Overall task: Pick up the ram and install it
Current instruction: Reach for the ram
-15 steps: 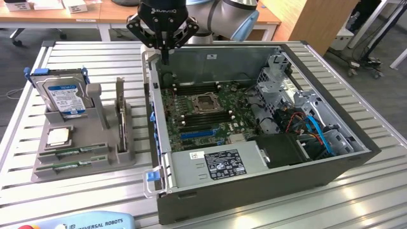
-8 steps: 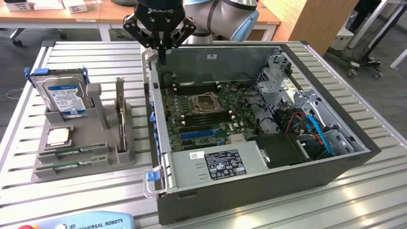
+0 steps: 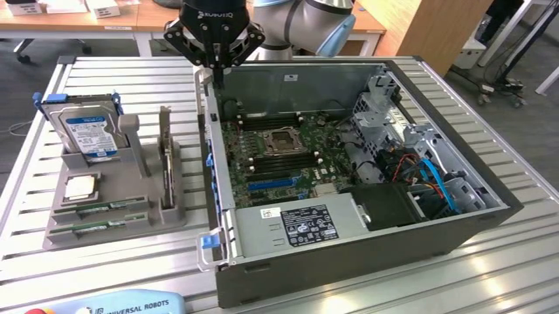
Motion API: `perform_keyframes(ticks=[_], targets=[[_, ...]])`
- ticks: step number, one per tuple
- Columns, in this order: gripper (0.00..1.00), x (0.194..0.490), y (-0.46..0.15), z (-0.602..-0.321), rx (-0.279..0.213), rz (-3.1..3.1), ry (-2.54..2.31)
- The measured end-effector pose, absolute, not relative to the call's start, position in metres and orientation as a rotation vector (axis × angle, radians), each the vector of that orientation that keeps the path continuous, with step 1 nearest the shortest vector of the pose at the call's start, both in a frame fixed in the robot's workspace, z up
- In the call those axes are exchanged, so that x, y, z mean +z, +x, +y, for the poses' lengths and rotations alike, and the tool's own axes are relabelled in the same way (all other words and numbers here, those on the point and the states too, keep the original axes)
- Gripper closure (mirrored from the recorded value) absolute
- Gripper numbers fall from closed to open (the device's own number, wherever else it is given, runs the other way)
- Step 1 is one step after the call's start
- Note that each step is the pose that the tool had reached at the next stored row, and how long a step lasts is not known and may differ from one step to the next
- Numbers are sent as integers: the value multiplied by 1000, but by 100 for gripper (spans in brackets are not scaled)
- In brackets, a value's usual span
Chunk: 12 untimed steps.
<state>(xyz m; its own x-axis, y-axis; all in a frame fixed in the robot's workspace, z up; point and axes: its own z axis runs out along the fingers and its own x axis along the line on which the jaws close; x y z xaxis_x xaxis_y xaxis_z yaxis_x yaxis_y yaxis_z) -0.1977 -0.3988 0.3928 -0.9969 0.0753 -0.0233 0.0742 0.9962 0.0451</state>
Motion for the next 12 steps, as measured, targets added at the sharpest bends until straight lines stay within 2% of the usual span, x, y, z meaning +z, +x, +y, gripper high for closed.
perform_keyframes(ticks=[12], targets=[[90,393,-206,-399,69,3114,117]])
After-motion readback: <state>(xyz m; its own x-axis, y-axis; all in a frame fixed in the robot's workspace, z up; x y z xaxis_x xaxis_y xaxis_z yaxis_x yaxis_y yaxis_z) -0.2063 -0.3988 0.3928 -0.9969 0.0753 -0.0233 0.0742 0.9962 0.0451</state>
